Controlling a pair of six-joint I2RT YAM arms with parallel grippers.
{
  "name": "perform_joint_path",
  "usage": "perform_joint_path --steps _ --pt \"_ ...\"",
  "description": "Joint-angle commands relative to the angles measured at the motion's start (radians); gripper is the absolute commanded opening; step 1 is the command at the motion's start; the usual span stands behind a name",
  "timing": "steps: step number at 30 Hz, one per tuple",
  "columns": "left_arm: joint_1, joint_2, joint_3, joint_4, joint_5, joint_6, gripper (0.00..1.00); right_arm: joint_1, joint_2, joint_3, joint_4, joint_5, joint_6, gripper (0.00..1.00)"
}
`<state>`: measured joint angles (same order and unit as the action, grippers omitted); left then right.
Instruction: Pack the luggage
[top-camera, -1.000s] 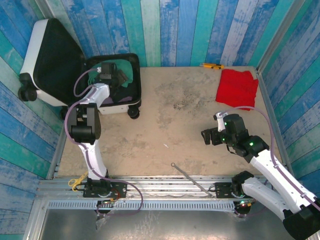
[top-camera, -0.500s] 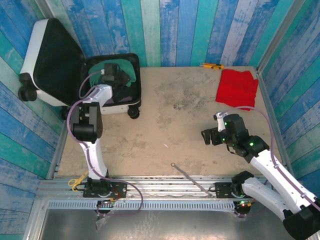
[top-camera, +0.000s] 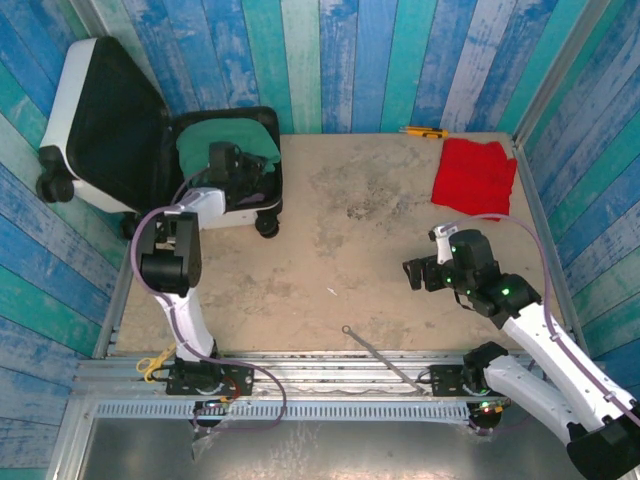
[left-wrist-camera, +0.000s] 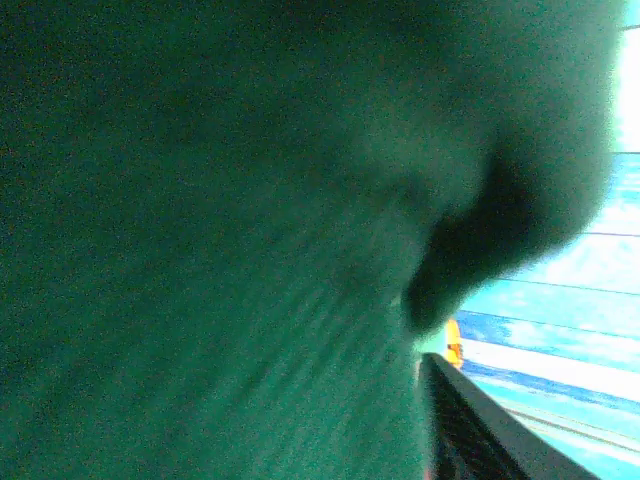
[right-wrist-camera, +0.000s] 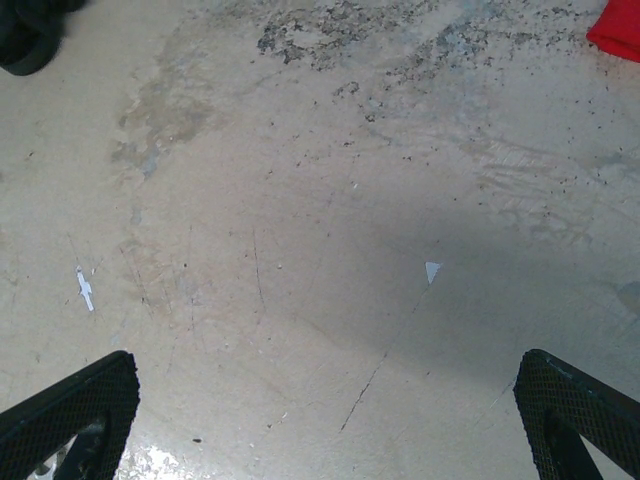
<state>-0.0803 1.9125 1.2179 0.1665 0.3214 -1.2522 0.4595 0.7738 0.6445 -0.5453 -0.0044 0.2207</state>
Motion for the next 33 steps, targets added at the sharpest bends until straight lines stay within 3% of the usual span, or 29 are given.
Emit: perform_joint_path --steps 1,4,7,12,14,17,22,25,27,31,33 --pt "-0.012 -0.133 -0.103 0.175 0.065 -0.194 0.57 -0.002 -0.017 -0.015 0.007 -0.003 0.009 1.0" --pt "-0.024 -0.22 -0.114 0.152 0.076 -0.184 0.71 -0.002 -0.014 -0.018 0.01 -0.006 0.008 1.0" --pt "-0.039 -0.327 -0.072 0.013 0.061 -0.077 0.76 -0.003 -0.011 -0.016 0.008 -0.008 0.007 1.0" --pt "-0.047 -0.517 0.044 -0.274 -0.193 0.263 0.76 -0.002 -0.008 -0.02 0.017 -0.009 0.006 1.0" --pt "-0.046 -0.555 0.062 -0.31 -0.275 0.344 0.78 -0.002 -0.005 -0.019 0.016 -0.015 0.005 1.0" --pt "-0.045 -0.538 0.127 -0.382 -0.349 0.481 0.8 -0.002 -0.004 -0.019 0.016 -0.017 0.005 1.0" --pt "-0.013 -0.353 0.298 -0.491 -0.38 0.62 0.76 -0.002 -0.007 -0.017 0.012 -0.017 0.006 1.0" --pt "0.05 -0.226 0.356 -0.474 -0.344 0.609 0.62 -0.004 -0.01 -0.014 0.009 -0.016 0.007 1.0" --pt "0.085 -0.141 0.387 -0.439 -0.312 0.609 0.45 -0.003 -0.012 -0.014 0.006 -0.013 0.006 1.0" --pt "0.097 -0.011 0.407 -0.485 -0.379 0.614 0.08 -0.003 -0.013 -0.01 0.002 -0.004 0.006 1.0" --pt "0.098 0.029 0.354 -0.503 -0.389 0.603 0.0 -0.002 -0.014 -0.009 0.002 0.002 0.007 1.0"
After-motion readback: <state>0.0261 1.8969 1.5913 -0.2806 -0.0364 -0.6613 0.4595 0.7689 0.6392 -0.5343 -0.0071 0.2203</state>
